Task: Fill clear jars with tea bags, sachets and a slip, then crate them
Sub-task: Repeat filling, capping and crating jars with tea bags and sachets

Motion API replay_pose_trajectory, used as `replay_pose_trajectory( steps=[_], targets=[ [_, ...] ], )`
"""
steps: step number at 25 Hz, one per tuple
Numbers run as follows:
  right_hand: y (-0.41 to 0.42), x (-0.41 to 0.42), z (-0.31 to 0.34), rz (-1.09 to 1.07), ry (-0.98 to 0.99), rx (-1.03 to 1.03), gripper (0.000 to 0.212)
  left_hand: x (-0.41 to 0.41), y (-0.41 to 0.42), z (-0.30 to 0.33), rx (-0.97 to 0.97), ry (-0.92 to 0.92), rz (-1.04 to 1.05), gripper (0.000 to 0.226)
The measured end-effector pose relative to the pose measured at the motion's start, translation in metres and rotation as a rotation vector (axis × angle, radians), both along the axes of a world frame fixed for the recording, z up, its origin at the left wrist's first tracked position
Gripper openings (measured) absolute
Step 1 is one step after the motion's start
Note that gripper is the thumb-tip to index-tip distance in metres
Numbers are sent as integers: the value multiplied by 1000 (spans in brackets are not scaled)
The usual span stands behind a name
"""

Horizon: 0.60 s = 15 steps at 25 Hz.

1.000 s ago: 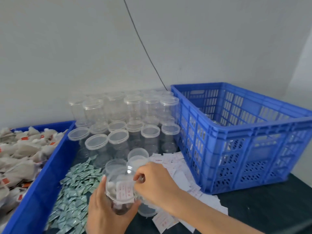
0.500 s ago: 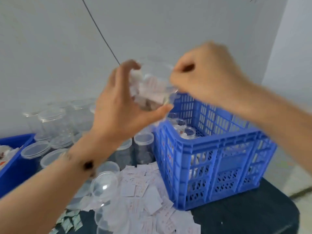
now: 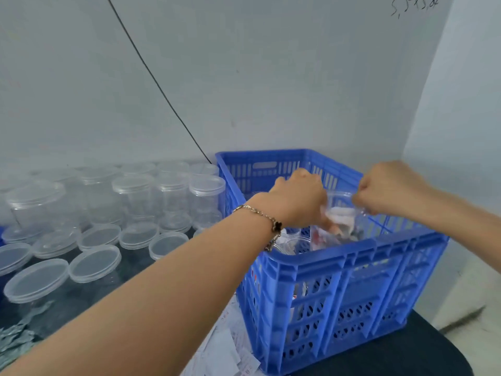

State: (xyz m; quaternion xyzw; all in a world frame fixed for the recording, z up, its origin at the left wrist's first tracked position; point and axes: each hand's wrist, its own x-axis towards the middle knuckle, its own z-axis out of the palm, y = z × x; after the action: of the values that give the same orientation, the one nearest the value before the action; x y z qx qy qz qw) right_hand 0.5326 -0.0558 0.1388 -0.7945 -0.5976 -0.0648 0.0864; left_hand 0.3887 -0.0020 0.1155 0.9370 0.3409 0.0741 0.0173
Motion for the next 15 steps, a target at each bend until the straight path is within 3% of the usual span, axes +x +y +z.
replay_pose_trajectory(
  steps=[3, 5, 8, 10, 15],
  targets=[
    [12, -1, -26, -10, -81, -226, 16, 12, 1, -16, 57, 279, -9, 31],
    [21, -6, -41, -28, -153, -366, 20, 19, 3, -31, -39, 353, 45, 16],
    [36, -12, -55, 4, -263, -596, 24, 19, -2, -38, -279, 412, 178, 38],
    [42, -13, -61, 42, -274, -786, 16, 15, -7, -35, -325, 446, 233, 46],
    [49, -8, -61, 11, -203, -1105, 24, 8, -16, -26, -398, 489, 268, 40]
  ],
)
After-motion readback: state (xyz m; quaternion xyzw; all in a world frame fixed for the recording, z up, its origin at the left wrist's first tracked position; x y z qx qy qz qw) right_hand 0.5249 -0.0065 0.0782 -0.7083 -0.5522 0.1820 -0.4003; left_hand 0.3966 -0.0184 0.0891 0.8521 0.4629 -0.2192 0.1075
